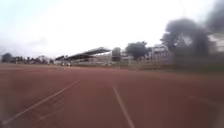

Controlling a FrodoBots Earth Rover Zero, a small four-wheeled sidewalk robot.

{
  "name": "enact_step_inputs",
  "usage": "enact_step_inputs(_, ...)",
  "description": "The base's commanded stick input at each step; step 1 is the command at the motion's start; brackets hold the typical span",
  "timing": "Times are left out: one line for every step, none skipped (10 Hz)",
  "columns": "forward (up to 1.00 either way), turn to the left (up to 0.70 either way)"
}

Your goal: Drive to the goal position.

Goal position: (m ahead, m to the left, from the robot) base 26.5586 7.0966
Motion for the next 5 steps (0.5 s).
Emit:
enact_step_inputs(0.7, 0.0)
enact_step_inputs(0.7, 0.0)
enact_step_inputs(0.7, -0.04)
enact_step_inputs(0.7, -0.22)
enact_step_inputs(0.7, -0.22)
